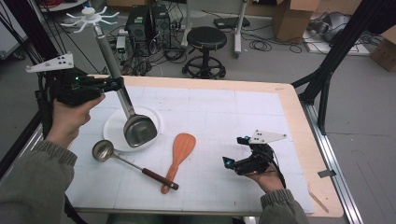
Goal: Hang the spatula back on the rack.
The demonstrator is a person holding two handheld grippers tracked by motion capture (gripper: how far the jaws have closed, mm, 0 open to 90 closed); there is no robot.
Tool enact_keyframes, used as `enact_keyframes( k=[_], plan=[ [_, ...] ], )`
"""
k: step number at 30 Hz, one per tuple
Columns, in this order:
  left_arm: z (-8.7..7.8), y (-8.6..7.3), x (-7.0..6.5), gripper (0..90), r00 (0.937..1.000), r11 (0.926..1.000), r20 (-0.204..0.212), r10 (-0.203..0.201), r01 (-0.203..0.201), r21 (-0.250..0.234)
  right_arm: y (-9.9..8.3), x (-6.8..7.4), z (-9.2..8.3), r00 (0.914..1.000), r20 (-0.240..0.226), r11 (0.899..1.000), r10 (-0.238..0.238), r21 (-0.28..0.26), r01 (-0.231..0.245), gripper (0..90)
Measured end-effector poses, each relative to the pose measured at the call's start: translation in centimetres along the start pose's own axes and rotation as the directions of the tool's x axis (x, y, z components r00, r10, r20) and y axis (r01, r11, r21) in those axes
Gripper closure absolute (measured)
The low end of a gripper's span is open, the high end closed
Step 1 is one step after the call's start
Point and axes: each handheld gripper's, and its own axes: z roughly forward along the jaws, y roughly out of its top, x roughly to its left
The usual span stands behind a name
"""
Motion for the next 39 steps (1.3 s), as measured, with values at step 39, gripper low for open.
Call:
enact_keyframes(
  k=[39],
  plan=[
    [-1.6, 0.1, 1.1, 67.5, 0.9974, 0.9968, -0.07, 0.015, -0.009, 0.08, -0.1, -0.3, -0.3, 0.9998, 0.02, 1.0, 0.009, -0.013, -0.009, 0.2]
  ],
)
